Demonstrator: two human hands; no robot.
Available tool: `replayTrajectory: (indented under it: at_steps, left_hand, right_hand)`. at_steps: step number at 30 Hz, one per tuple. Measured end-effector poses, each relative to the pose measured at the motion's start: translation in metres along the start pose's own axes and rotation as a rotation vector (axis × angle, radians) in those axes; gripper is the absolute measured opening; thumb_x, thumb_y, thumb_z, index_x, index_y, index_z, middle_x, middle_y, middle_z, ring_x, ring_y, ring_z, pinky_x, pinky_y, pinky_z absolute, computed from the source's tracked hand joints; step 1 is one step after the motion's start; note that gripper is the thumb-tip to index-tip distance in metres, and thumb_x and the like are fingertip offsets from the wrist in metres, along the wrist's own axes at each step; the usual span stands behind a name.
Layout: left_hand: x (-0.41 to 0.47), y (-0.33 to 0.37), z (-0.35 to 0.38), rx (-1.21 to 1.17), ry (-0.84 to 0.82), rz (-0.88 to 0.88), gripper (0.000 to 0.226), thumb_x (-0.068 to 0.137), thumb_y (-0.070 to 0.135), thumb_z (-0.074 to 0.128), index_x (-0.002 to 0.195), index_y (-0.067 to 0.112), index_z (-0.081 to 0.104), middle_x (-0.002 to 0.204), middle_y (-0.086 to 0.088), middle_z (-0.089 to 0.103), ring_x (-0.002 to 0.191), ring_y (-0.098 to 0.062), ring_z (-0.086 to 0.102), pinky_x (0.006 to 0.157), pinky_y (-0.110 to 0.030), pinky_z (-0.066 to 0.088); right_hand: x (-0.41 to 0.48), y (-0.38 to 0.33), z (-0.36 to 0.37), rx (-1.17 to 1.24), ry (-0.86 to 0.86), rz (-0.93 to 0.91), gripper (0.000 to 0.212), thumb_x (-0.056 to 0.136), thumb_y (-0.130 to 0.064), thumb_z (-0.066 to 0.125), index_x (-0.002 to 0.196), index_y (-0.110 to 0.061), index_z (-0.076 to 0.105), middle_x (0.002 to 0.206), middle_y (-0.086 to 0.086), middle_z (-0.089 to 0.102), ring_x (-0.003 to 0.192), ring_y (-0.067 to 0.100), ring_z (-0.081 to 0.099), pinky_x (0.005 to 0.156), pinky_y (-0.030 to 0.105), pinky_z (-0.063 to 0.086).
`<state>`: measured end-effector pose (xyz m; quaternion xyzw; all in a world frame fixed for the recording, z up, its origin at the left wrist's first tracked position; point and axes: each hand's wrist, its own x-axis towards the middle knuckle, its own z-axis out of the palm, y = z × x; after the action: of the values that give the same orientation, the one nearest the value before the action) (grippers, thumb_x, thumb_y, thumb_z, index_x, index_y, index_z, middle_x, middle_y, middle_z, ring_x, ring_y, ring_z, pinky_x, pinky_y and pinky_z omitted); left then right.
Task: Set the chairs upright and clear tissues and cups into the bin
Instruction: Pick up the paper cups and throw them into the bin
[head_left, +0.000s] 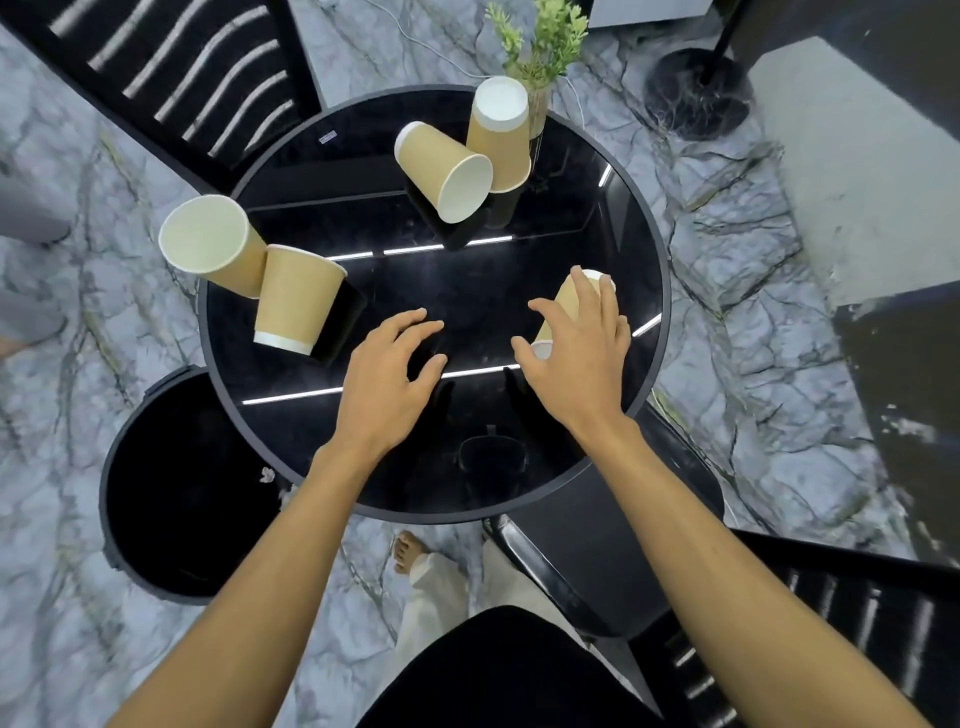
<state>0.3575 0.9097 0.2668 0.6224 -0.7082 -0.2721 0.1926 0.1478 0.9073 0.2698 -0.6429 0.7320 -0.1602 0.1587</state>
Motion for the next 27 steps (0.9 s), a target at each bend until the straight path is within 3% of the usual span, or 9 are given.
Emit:
replayTrajectory:
  at_steps: [6, 13, 25, 27]
  left_hand:
    - [0.006, -0.001, 0.009, -0.002, -0.01, -0.014, 0.038, 0.095, 0.03, 0.059, 0.133, 0.024, 0.058, 0.144, 0.007, 0.049, 0.134, -0.012, 0.043, 0.112, -0.04, 0.035]
    - [0.007, 0.003, 0.016, 0.005, -0.021, -0.023, 0.038, 0.095, 0.029, 0.059, 0.133, 0.023, 0.058, 0.144, 0.006, 0.049, 0.134, -0.014, 0.043, 0.112, -0.038, 0.033]
    - [0.031, 0.016, -0.005, 0.003, 0.085, -0.026, 0.04, 0.095, 0.032, 0.059, 0.134, 0.025, 0.057, 0.144, 0.008, 0.048, 0.134, -0.011, 0.041, 0.111, -0.031, 0.031]
    - [0.044, 0.016, -0.011, -0.015, 0.096, -0.023, 0.041, 0.094, 0.033, 0.059, 0.134, 0.026, 0.057, 0.144, 0.008, 0.048, 0.135, -0.011, 0.041, 0.112, -0.035, 0.033]
  right_hand:
    - [0.001, 0.009, 0.004, 0.031, -0.035, 0.098, 0.03, 0.086, -0.037, 0.067, 0.113, -0.024, 0.068, 0.16, 0.004, 0.02, 0.15, 0.03, 0.001, 0.1, 0.06, 0.037]
    - [0.006, 0.016, -0.003, 0.117, -0.008, 0.066, 0.023, 0.079, -0.031, 0.07, 0.102, -0.026, 0.072, 0.156, -0.002, 0.031, 0.15, 0.025, 0.012, 0.09, 0.051, 0.05]
    - [0.025, 0.001, -0.02, 0.19, -0.049, -0.032, 0.026, 0.081, -0.036, 0.071, 0.106, -0.028, 0.071, 0.158, -0.003, 0.029, 0.15, 0.021, 0.009, 0.092, 0.047, 0.047]
    - [0.031, -0.003, -0.021, 0.19, -0.051, -0.036, 0.026, 0.082, -0.037, 0.071, 0.106, -0.028, 0.071, 0.158, -0.003, 0.028, 0.15, 0.02, 0.009, 0.092, 0.046, 0.047]
